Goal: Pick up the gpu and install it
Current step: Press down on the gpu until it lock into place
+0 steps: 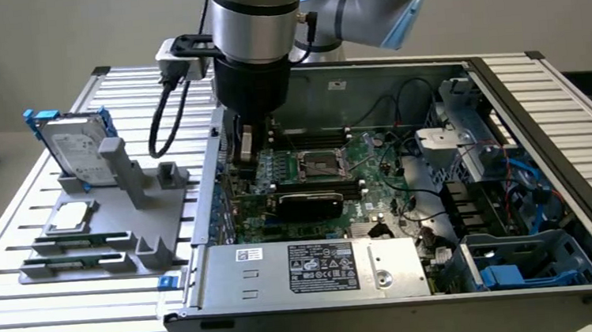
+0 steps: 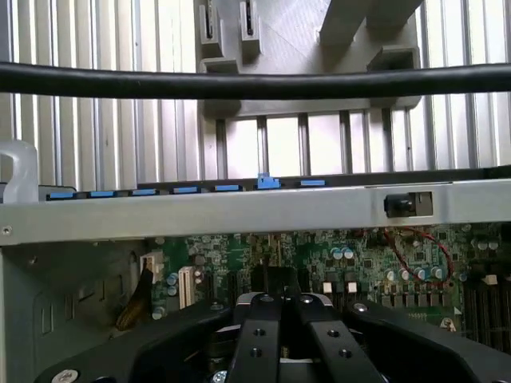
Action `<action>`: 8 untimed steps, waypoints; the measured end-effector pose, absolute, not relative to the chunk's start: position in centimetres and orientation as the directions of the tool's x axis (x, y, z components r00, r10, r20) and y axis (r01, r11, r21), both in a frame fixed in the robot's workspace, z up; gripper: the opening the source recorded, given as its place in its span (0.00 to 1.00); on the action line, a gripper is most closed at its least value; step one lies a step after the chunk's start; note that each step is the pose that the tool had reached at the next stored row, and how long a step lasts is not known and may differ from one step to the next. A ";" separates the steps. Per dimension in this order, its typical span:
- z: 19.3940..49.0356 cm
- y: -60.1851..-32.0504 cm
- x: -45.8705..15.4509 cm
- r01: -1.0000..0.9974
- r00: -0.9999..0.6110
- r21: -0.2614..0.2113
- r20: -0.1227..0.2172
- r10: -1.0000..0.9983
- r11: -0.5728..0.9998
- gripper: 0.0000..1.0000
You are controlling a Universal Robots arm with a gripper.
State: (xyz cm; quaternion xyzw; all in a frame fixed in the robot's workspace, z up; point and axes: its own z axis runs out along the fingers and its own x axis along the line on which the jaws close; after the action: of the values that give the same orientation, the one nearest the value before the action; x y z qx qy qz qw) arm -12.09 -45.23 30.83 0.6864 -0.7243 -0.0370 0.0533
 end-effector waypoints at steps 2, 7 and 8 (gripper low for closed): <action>30.8 -45.2 -11.3 -0.990 -0.052 0.127 0.026 -0.998 0.055 0.11; 30.8 -45.2 -9.7 -0.990 -0.051 0.128 0.026 -0.998 0.054 0.11; 30.9 -45.2 -9.7 -0.990 -0.051 0.129 0.026 -0.998 0.054 0.11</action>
State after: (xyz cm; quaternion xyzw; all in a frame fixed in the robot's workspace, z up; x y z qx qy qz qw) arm -9.70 -45.24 30.87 0.6866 -0.7241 -0.0380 0.0538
